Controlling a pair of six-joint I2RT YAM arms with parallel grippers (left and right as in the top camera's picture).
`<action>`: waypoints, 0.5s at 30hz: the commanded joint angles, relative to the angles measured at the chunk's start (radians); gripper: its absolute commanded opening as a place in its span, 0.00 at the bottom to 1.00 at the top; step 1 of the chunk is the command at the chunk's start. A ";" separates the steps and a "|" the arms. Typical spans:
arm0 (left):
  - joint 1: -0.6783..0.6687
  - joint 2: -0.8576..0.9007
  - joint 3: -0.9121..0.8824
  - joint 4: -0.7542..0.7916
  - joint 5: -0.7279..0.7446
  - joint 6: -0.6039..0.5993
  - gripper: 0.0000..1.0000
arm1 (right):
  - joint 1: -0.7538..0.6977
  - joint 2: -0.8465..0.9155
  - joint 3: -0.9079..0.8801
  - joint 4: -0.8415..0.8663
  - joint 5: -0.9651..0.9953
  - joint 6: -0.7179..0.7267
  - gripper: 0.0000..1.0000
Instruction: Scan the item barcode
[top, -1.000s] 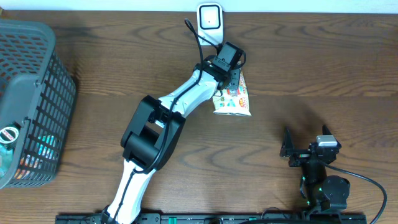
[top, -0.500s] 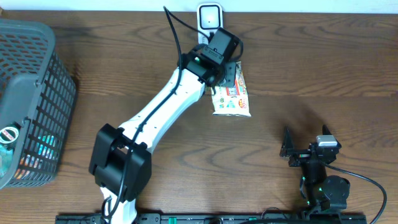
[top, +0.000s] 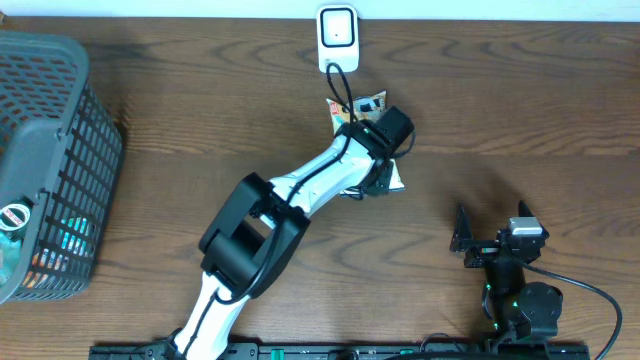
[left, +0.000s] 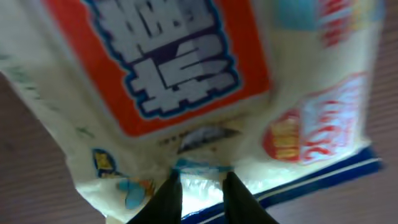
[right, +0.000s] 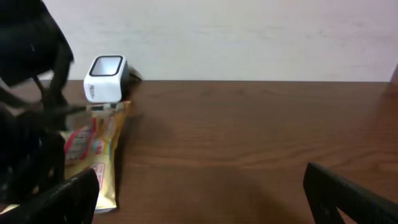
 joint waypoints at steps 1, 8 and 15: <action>0.012 -0.006 -0.005 -0.011 -0.009 0.002 0.21 | 0.004 -0.005 -0.003 -0.003 0.008 -0.011 0.99; 0.051 -0.117 0.043 -0.005 -0.018 0.006 0.21 | 0.004 -0.005 -0.003 -0.003 0.008 -0.011 0.99; 0.113 -0.212 0.043 0.178 -0.019 0.005 0.22 | 0.004 -0.005 -0.003 -0.003 0.008 -0.011 0.99</action>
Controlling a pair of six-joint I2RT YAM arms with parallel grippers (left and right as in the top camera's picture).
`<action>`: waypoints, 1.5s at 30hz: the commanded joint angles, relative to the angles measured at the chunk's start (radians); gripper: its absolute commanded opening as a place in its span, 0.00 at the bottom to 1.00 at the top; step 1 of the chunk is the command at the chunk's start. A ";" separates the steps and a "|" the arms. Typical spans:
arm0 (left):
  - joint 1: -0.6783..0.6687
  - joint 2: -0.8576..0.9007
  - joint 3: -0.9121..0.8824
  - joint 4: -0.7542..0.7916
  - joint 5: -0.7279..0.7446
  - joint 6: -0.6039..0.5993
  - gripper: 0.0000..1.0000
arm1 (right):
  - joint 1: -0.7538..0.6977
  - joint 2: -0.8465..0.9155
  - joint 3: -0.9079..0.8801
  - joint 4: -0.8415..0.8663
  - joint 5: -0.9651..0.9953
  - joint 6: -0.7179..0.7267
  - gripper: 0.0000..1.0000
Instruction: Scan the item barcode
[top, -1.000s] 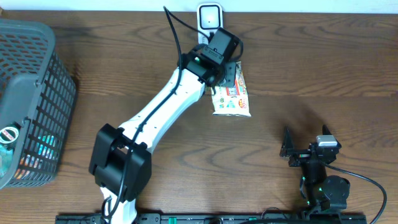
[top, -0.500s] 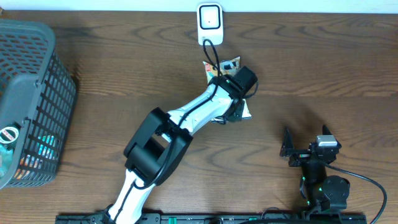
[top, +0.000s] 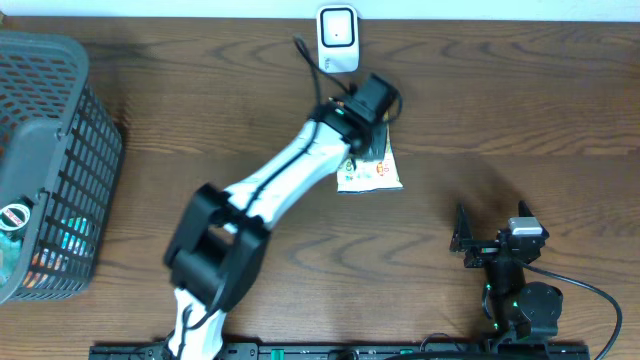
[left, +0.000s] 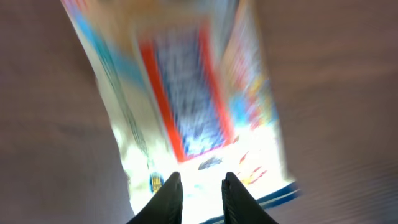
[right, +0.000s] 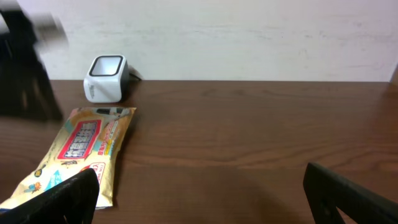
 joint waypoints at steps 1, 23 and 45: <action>0.028 -0.037 0.034 0.059 -0.015 0.005 0.22 | 0.004 -0.005 -0.003 -0.003 0.008 -0.011 0.99; 0.035 0.173 0.032 0.230 -0.014 0.051 0.33 | 0.004 -0.005 -0.003 -0.003 0.008 -0.011 0.99; -0.068 0.011 -0.127 -0.058 -0.043 -0.014 0.34 | 0.004 -0.005 -0.003 -0.003 0.008 -0.011 0.99</action>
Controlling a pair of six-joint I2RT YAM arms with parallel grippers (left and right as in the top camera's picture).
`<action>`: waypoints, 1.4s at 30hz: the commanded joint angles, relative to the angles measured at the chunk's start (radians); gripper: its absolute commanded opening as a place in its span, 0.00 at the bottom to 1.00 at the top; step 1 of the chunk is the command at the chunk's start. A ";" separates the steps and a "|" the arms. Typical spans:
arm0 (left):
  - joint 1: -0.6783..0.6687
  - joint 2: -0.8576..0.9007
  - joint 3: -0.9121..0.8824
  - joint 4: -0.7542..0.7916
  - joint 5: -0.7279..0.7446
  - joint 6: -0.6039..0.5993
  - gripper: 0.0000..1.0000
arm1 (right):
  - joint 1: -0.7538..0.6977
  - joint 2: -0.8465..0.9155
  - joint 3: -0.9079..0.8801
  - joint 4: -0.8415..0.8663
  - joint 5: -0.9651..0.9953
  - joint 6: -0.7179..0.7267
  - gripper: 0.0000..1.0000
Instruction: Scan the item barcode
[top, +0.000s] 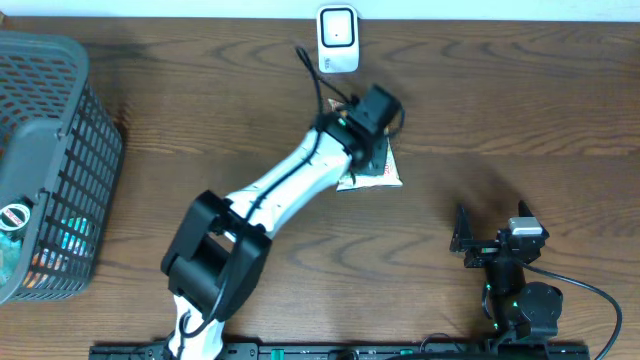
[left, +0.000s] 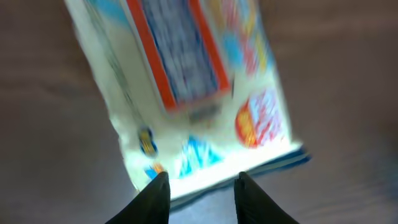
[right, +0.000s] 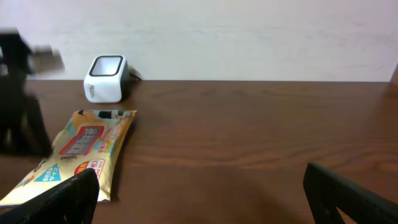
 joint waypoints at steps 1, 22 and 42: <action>-0.008 0.019 -0.039 0.006 -0.087 -0.010 0.34 | 0.004 -0.005 -0.003 -0.003 0.008 -0.011 0.99; 0.253 0.045 -0.045 0.212 0.124 -0.130 0.28 | 0.004 -0.005 -0.003 -0.003 0.008 -0.011 0.99; 0.227 0.164 -0.045 0.328 0.124 -0.191 0.08 | 0.004 -0.005 -0.003 -0.003 0.008 -0.011 0.99</action>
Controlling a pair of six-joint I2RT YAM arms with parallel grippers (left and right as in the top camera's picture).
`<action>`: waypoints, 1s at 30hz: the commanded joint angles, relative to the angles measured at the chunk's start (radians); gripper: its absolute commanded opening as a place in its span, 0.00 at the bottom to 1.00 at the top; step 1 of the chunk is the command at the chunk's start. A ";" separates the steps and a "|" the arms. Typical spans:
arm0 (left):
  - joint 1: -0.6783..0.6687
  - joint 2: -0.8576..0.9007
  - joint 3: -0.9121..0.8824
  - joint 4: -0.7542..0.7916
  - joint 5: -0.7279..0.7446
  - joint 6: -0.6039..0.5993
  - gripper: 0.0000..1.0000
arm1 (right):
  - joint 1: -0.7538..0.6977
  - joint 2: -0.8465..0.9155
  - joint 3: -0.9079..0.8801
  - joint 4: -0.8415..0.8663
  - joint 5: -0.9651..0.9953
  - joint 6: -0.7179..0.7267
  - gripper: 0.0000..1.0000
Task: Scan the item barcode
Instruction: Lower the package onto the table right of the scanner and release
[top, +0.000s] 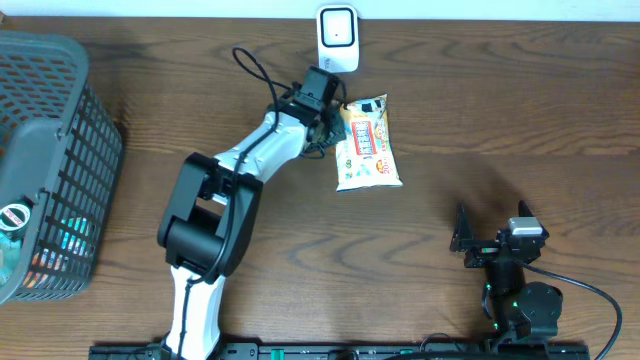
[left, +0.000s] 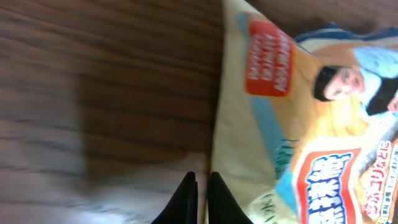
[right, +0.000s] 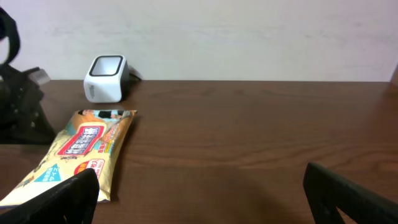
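The item, a yellow snack packet (top: 368, 140) with a red label, lies flat on the table in front of the white scanner (top: 337, 38). The same packet (right: 84, 149) and scanner (right: 106, 78) show in the right wrist view. My left gripper (top: 333, 128) is low at the packet's left edge, near its far end. In the left wrist view its fingers (left: 202, 183) are shut, right against the edge of the packet (left: 298, 124), with nothing seen between them. My right gripper (right: 199, 199) rests open at the near right, away from the packet.
A grey mesh basket (top: 50, 160) with several items in it stands at the left edge. The scanner's black cable loops beside my left arm. The right arm's base (top: 520, 300) sits at the front edge.
My left gripper was open above the packet's near end. Now it is shut and low at the packet's left edge, closer to the scanner. The packet lies in almost the same place. The right arm has not moved.
First my left gripper held the packet by its seam just in front of the scanner. Then the packet lay flat on the table below the gripper. After that the gripper stood open over its near end. Now it is shut at the left edge.
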 joint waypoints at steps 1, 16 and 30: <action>-0.022 0.026 0.002 0.018 0.013 -0.014 0.08 | 0.004 -0.005 -0.003 -0.003 0.008 -0.011 0.99; -0.034 0.010 0.017 0.049 0.013 -0.018 0.08 | 0.004 -0.005 -0.003 -0.003 0.008 -0.011 0.99; -0.034 -0.068 0.003 -0.259 0.037 0.003 0.08 | 0.004 -0.005 -0.003 -0.003 0.008 -0.011 0.99</action>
